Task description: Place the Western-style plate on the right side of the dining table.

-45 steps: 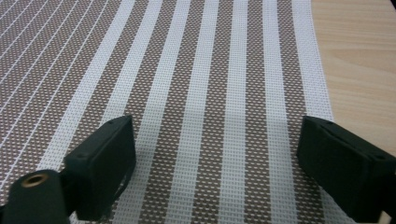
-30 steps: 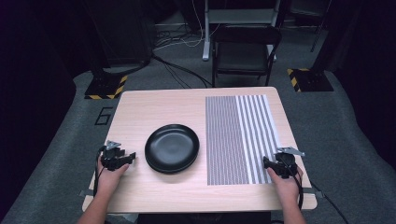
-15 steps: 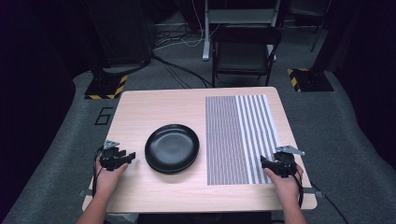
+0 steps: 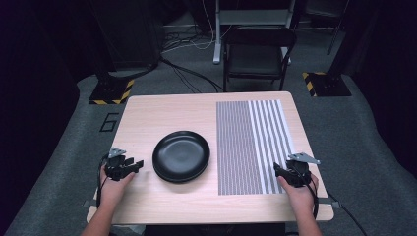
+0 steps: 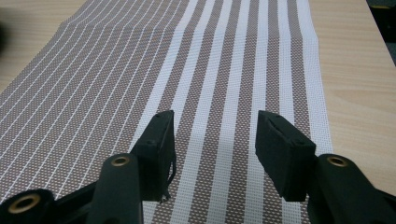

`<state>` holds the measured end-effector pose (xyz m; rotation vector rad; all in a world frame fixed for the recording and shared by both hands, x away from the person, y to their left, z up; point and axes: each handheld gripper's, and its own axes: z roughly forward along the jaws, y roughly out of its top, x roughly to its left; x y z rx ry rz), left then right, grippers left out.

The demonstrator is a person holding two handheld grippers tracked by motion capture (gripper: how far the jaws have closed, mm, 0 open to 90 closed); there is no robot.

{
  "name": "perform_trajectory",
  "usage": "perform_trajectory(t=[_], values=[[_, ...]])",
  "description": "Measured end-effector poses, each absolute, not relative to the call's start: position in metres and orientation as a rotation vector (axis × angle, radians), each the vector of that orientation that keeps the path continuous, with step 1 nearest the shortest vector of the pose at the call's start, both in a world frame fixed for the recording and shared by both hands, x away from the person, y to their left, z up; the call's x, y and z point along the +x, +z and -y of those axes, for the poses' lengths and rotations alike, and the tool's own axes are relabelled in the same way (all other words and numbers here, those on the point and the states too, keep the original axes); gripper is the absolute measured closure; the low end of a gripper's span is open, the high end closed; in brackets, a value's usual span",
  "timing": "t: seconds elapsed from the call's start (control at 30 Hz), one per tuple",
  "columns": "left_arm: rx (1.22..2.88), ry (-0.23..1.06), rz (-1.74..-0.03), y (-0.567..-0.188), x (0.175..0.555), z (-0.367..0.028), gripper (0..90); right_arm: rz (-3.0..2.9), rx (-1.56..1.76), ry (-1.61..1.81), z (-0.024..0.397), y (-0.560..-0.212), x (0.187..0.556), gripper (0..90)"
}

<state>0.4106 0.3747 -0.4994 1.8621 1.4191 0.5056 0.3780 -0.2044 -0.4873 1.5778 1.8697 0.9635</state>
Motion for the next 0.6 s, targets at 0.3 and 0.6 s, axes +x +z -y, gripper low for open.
perform_trajectory(t=[0.3, 0.6], values=[[1.833, 0.495, -1.407, -0.491, 0.402, -0.377, 50.8, -1.915, 1.523, 0.949, 0.192, -0.481, 0.377, 49.9], [1.826, 0.49, -1.377, -0.478, 0.396, -0.376, 52.8, -1.988, 1.505, 1.042, 0.178, -0.473, 0.383, 54.7]])
